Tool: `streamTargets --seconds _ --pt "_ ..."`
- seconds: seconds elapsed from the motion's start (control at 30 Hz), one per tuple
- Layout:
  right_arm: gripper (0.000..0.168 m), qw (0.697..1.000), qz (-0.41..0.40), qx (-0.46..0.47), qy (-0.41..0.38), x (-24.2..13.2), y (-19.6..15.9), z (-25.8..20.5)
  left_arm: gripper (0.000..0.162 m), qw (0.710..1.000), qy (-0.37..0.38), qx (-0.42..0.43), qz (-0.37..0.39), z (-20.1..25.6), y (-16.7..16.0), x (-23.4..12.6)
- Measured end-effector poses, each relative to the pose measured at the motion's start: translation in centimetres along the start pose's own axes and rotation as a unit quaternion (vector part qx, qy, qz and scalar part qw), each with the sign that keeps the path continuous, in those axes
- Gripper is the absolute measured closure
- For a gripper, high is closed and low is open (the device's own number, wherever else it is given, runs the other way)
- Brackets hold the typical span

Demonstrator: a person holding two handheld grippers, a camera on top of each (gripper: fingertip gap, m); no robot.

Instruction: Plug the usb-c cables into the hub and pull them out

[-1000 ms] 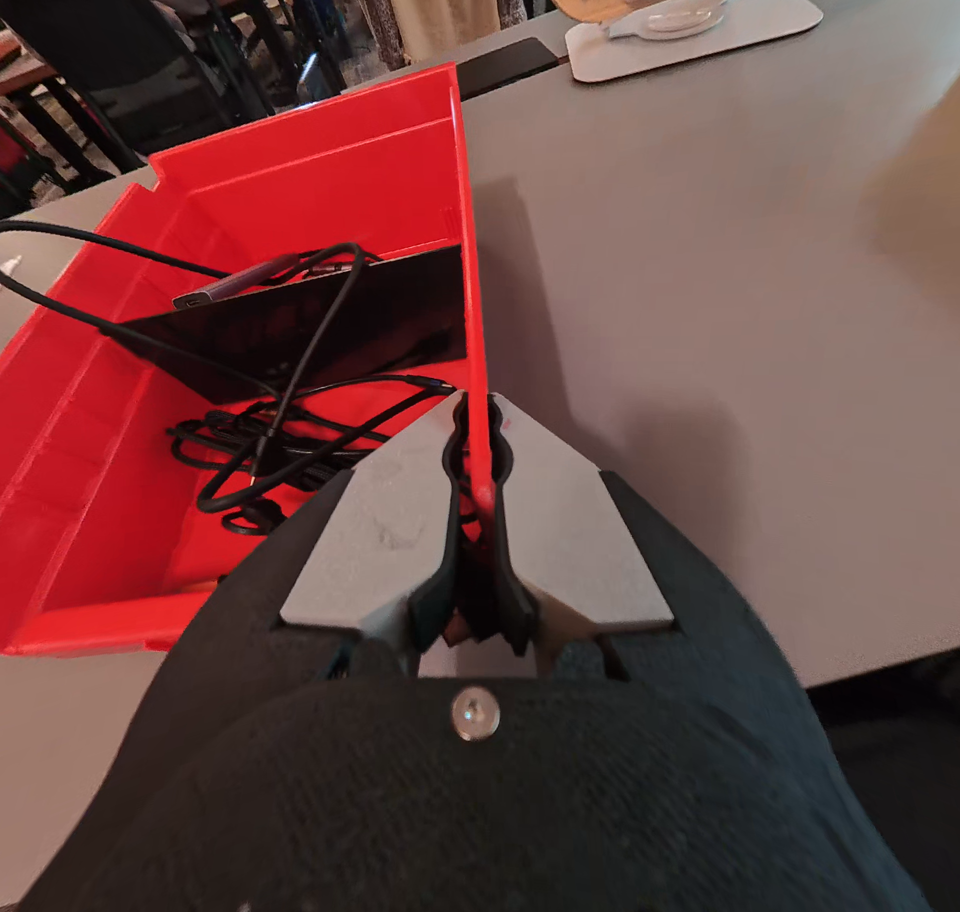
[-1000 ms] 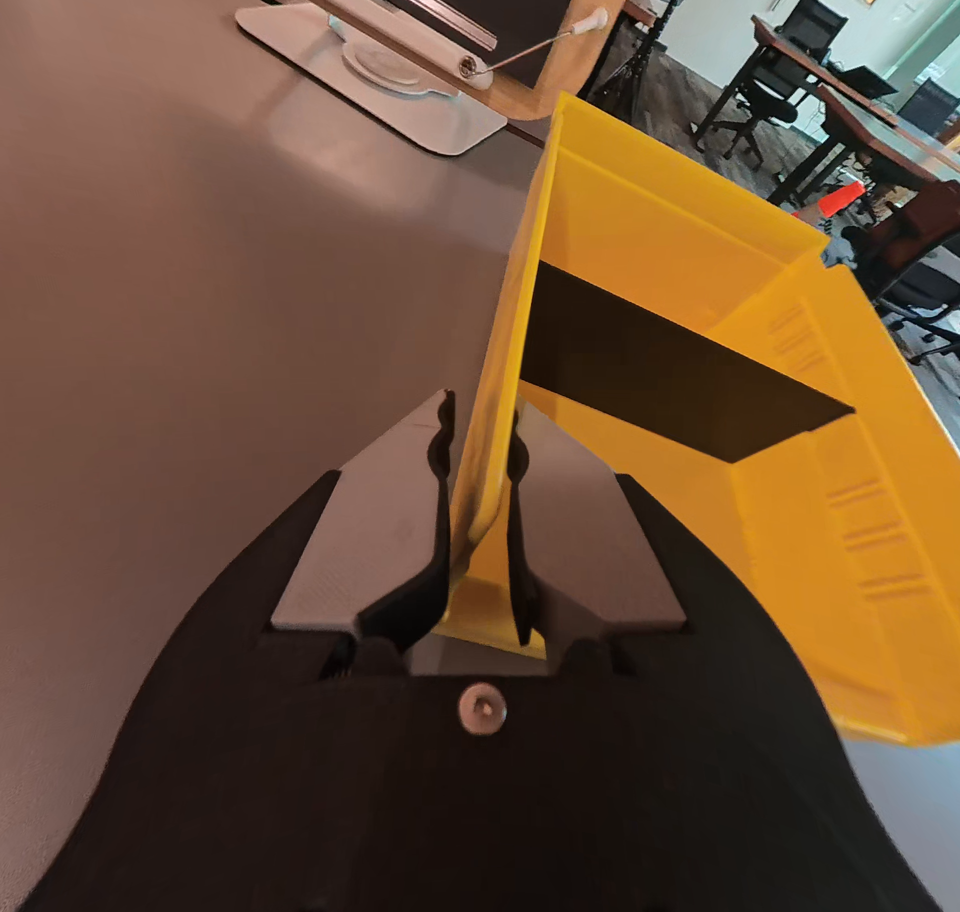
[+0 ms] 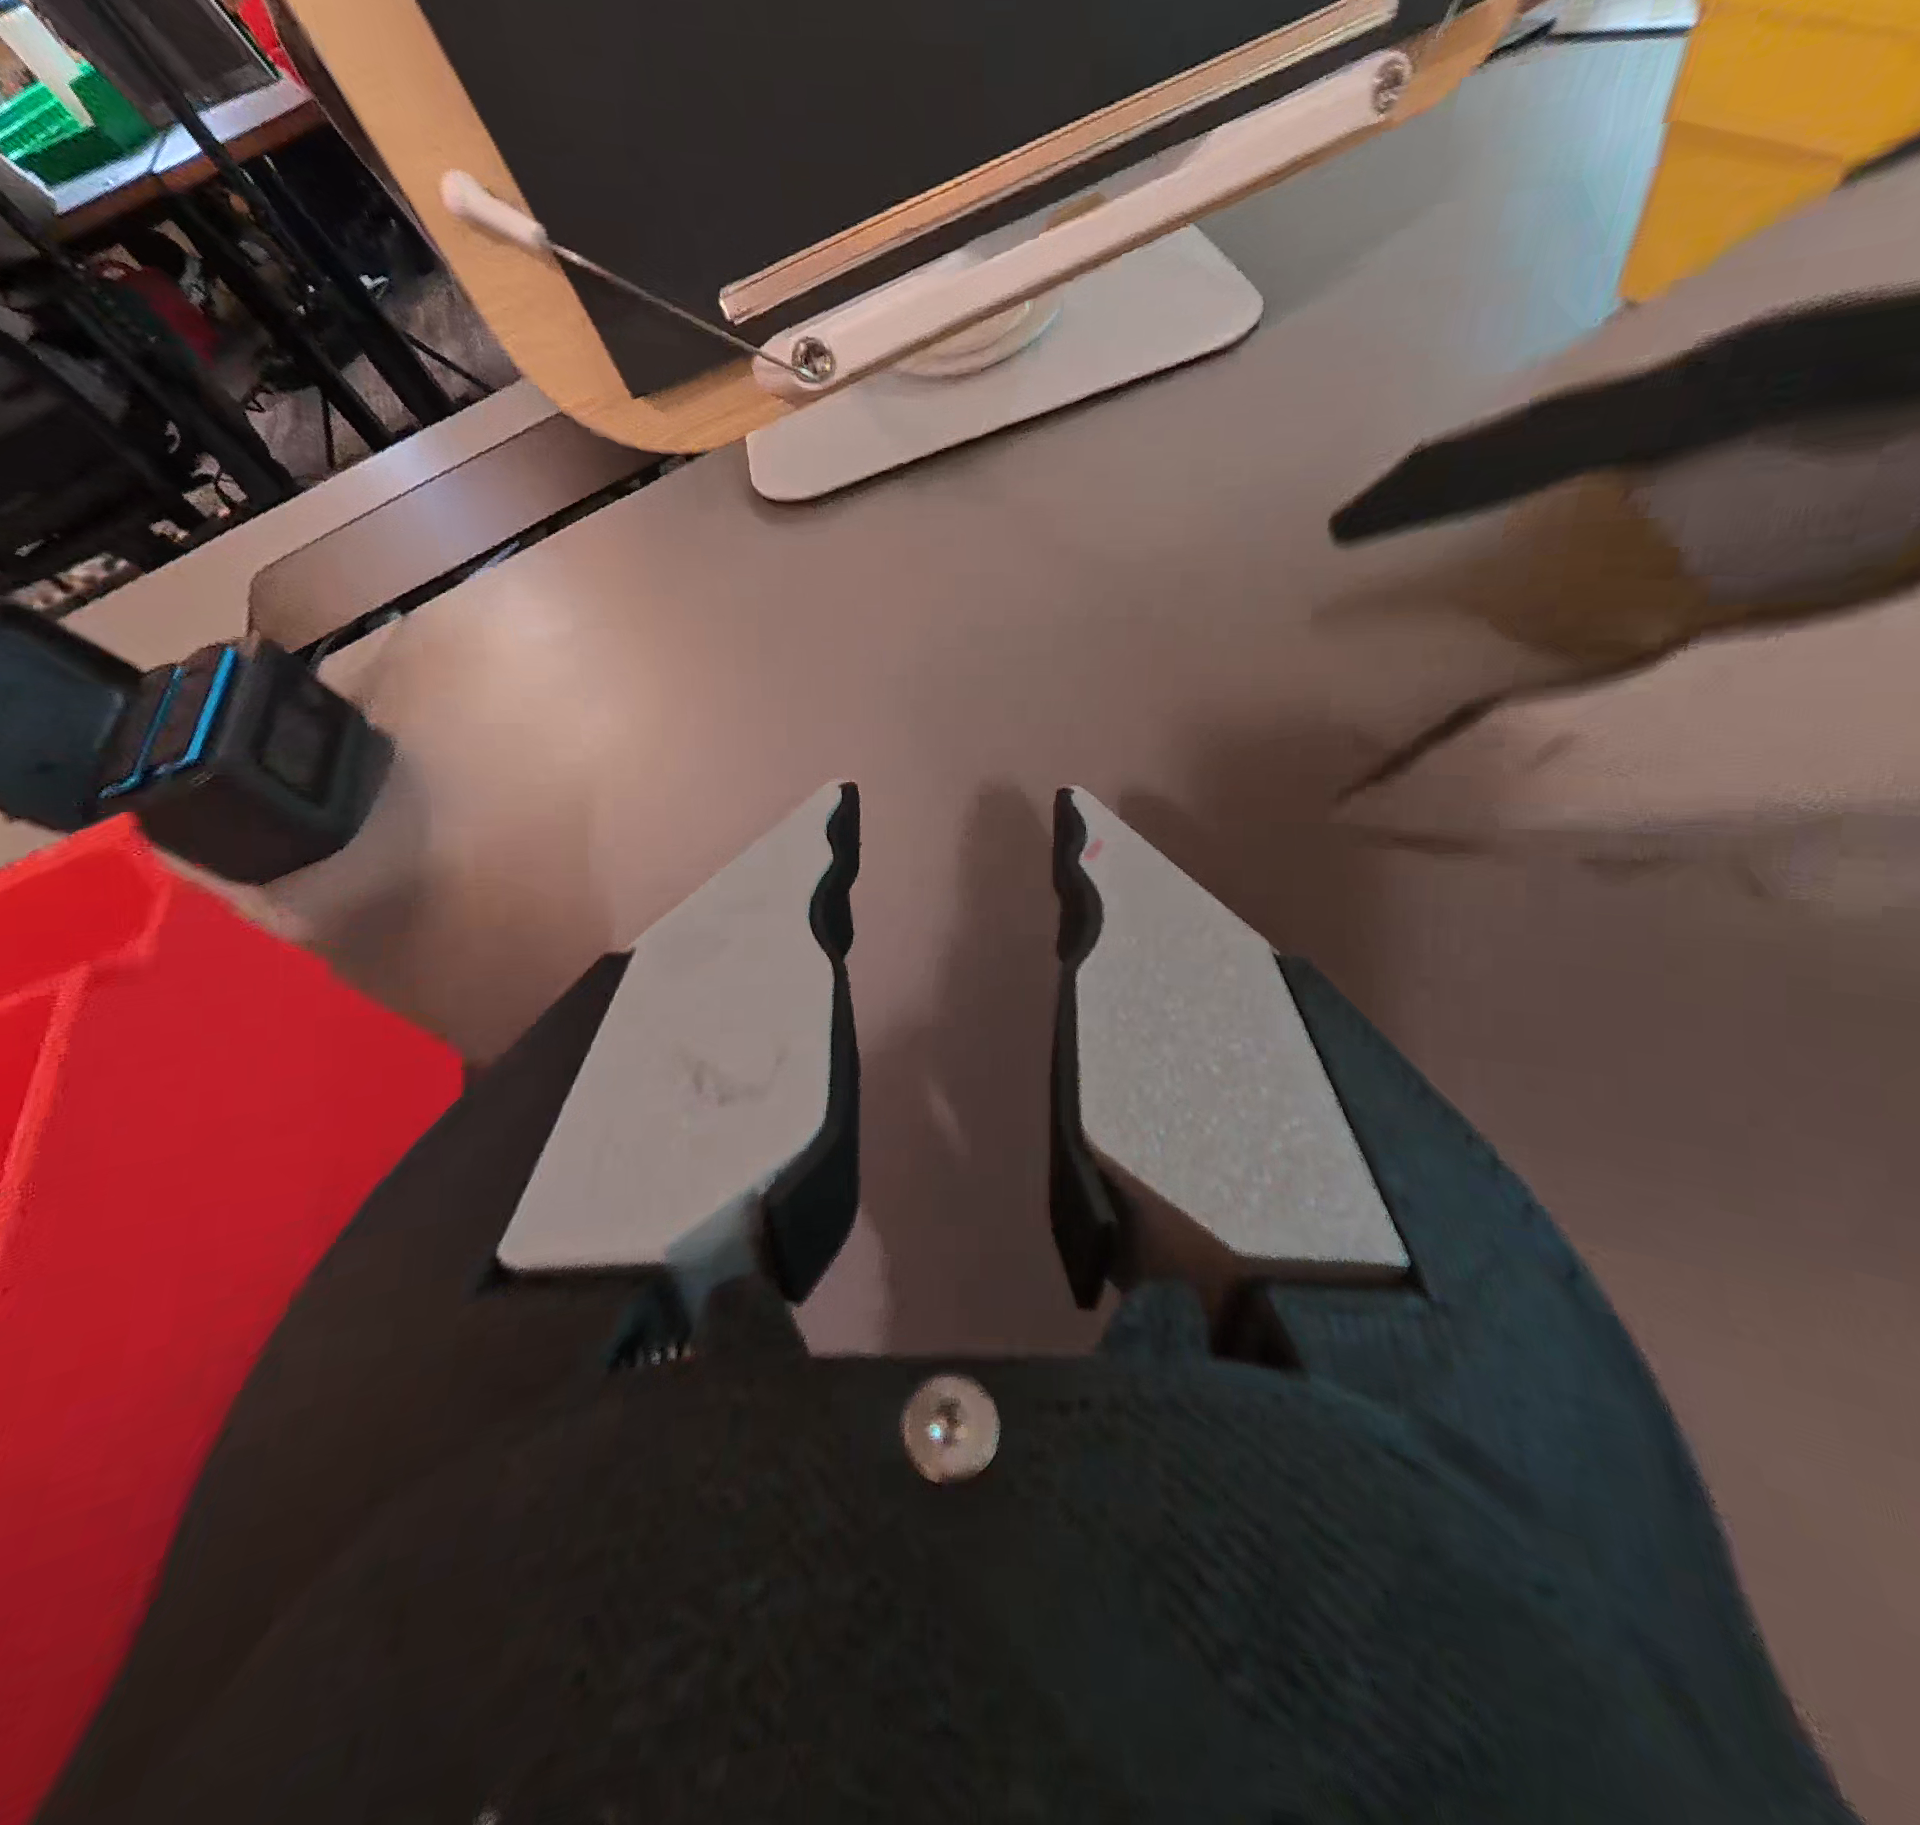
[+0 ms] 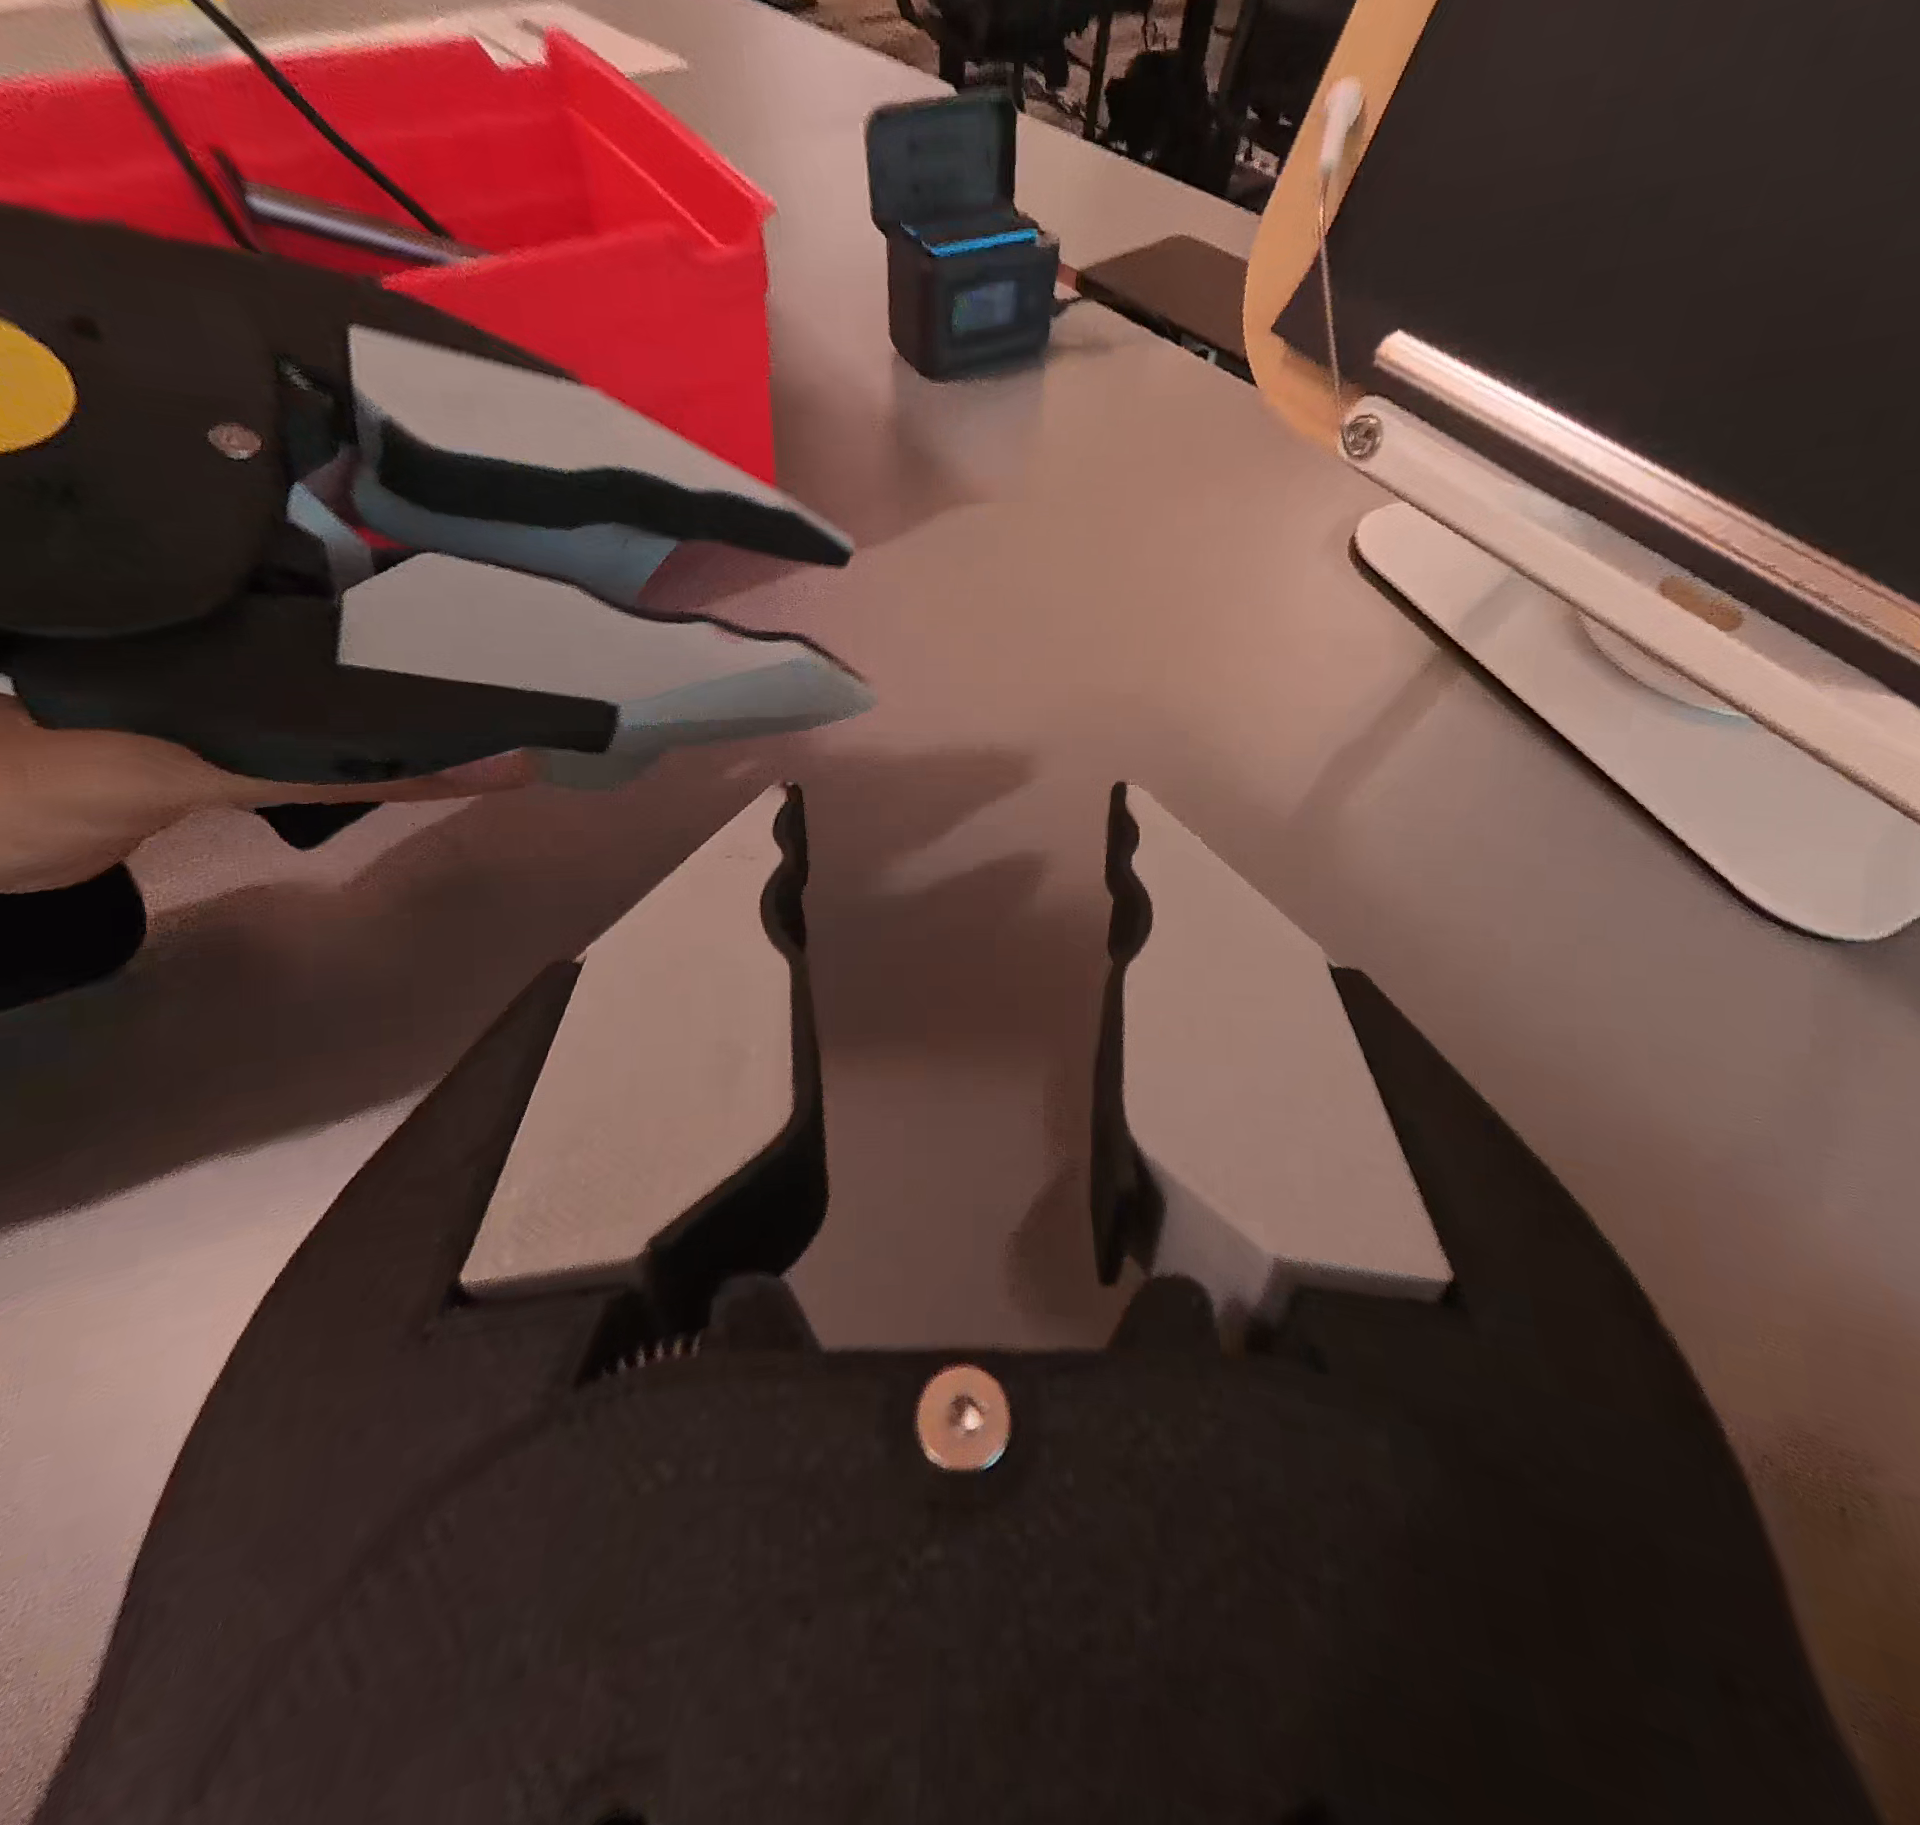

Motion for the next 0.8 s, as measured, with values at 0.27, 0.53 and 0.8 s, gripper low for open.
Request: streamTargets --seconds 0.27,0.53,0.8 --pt "0.119 0.998 0.015 -0.055 -0.021 2.2 -0.6 1.1 0.137 0.991 -0.046 0.071 0.103 0.1 1.7 2.4" --pt "0.118 1.0 0.005 -0.029 -0.005 2.6 -1.1 1.4 0.133 0.99 -0.092 0.028 0.105 0.9 1.0 2.8" --pt "0.118 0.999 0.006 -0.035 -0.004 2.8 -1.1 0.9 0.131 0.991 -0.084 0.04 0.1 0.5 0.3 2.5"
Point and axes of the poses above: each gripper's, where its closed fingertips meet, x out along the fingers, y out of its top, z = x × y across the jaws, the point moved 5 cm from there along -x, back along the fingers, and after that the axes turned 4 degrees about x, right-handed, at the moved point
